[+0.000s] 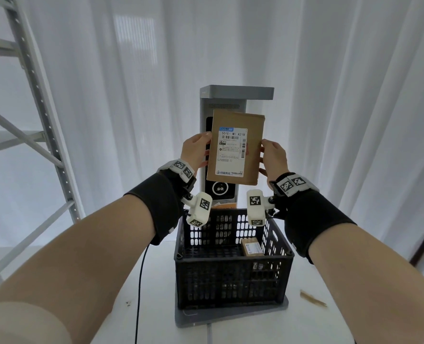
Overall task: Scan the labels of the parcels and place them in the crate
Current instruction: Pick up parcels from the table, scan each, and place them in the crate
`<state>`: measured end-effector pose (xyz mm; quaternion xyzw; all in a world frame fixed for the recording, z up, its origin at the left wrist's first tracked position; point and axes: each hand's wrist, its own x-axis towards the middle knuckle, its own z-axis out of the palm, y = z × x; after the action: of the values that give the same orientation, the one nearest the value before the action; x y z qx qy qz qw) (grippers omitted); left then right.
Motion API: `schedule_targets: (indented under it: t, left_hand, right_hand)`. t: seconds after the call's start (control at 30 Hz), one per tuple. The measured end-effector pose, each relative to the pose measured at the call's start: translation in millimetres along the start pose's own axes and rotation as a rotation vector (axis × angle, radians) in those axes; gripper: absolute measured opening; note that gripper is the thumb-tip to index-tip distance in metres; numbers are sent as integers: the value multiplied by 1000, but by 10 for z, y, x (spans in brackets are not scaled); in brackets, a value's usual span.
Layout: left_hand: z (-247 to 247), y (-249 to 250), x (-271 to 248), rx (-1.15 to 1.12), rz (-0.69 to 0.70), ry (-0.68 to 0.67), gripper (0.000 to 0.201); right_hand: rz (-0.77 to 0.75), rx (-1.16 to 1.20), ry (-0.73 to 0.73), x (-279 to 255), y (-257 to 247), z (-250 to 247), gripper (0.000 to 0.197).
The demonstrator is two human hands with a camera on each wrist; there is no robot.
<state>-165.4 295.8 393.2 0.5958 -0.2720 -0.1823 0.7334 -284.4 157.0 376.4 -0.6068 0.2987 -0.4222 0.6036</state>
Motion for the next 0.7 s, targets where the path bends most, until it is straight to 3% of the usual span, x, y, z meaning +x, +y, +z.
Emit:
schedule_targets:
  t: [0.4,0.7]
  left_hand:
    - [-176,-719,-28,41,-166,-40,34]
    - [-181,-1467,411,107,-344,-34,33]
  right_hand:
    - [130,-57,53,-76,798,24,39]
    - [278,-116,31,457,1618,97,34]
